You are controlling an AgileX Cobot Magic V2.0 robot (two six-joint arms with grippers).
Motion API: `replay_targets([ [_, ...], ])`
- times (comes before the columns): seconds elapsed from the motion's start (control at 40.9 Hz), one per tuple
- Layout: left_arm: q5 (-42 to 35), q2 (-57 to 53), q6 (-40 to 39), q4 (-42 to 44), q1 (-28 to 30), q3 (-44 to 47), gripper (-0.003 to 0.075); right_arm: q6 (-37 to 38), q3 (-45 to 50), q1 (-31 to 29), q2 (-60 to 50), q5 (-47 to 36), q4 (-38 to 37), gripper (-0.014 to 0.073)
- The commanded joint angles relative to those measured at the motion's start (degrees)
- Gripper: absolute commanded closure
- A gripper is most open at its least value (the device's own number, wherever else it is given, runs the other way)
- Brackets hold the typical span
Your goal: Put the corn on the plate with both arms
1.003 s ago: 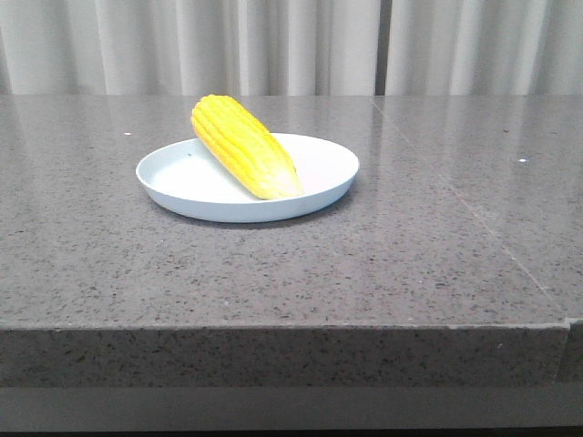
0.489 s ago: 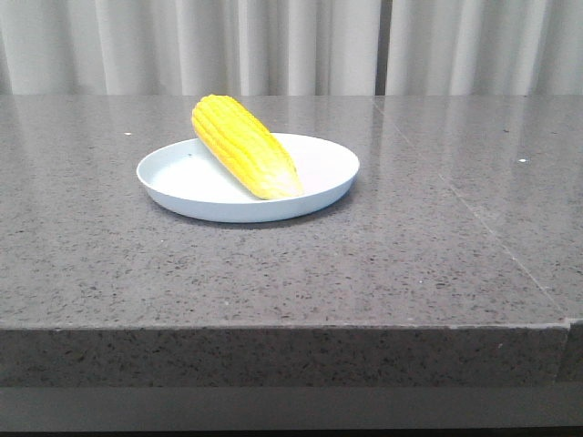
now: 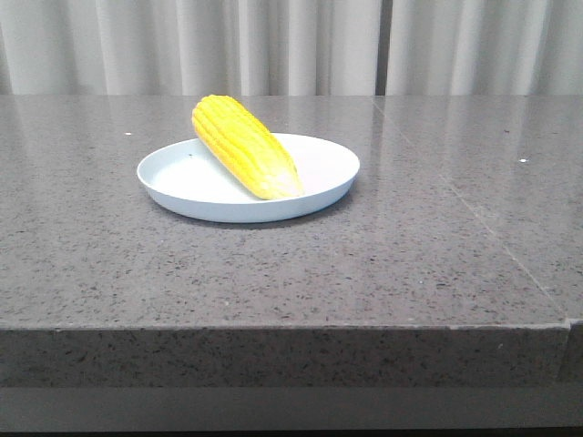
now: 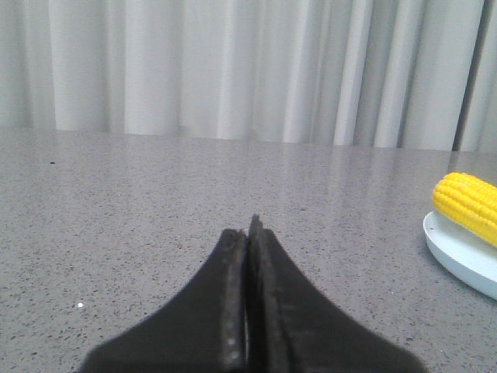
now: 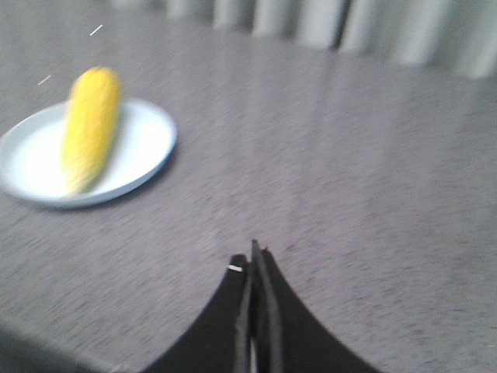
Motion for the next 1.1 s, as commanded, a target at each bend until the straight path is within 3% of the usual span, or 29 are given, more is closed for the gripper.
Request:
replay_targets([
  [0.0, -4.3, -1.0, -0.6, -0.1, -0.4, 1.3, 0.0741, -0.6, 7.3, -6.2, -4.8, -15.7, -0.2, 0.068],
  [0.196, -4.3, -1.0, -0.6, -0.1, -0.4, 1.3, 0.0741, -0.6, 22.6, -15.7, -13.2, -31.1, 0.5, 0.068],
  [0.391, -4.3, -1.0, -0.6, -0.1, -0.4, 1.3, 0.0741, -0.6, 30.5, -16.2, -13.6, -42.1, 0.5, 0.068],
  [1.077, -4.3, -1.0, -0.6, -0.1, -0.4, 1.3, 0.0741, 5.8, 30.3, -16.1, -13.6, -43.4, -0.7, 0.068],
])
